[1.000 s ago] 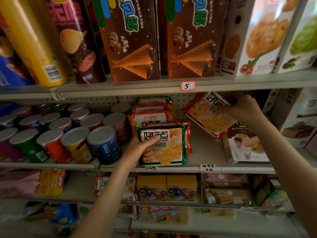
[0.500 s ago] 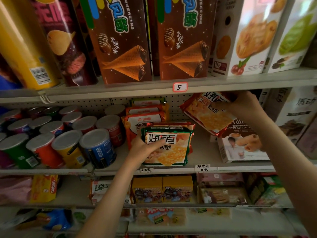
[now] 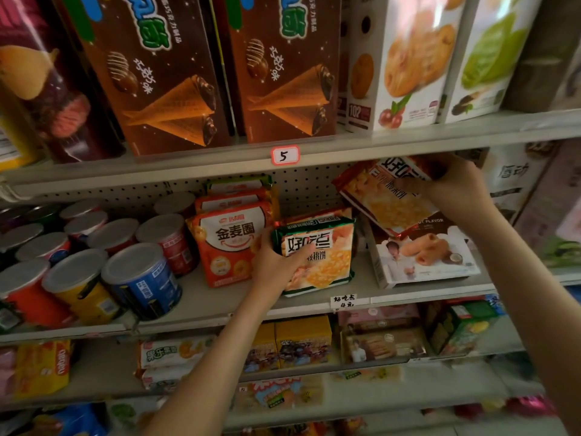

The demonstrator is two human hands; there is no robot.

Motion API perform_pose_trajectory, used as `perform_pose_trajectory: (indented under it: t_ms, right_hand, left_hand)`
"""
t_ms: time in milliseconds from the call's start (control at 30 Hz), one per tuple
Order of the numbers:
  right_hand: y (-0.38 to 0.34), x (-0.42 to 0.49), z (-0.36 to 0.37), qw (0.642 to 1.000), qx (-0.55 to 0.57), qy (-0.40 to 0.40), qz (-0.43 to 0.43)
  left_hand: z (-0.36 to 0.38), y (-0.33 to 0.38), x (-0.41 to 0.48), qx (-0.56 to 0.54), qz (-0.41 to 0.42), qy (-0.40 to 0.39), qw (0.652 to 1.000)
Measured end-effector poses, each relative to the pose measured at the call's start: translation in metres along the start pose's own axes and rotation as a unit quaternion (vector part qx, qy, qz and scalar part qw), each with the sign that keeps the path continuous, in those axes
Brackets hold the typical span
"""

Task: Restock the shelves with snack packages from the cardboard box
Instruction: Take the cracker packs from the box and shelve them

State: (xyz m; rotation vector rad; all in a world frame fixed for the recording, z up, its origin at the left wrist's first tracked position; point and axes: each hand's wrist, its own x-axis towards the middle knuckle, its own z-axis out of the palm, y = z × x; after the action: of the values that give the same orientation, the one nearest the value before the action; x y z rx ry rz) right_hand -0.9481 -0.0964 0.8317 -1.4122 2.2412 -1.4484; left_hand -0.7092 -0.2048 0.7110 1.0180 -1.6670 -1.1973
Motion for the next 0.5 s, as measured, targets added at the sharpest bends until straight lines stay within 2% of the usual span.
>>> perform_pose_trajectory:
  t_ms: [133,233,500]
  right_hand:
    - [0.008,0.0,-0.006,0.998,0.057,-0.024,0.008]
    - [0.014,-0.003,-0.015,0.992,0.094,-0.075,0.027]
    - [-0.004,-0.019,-0.009,0.973,0.051,-0.223,-0.001]
  left_hand:
    - [0.006,0.0,0.002,0.027,0.014,0.031,0.999]
    - [0.008,-0.001,0.002,0.051,0.022,0.033,0.998]
    - [-0.002,0.014,-0.01,0.071,0.068,0.003,0.995]
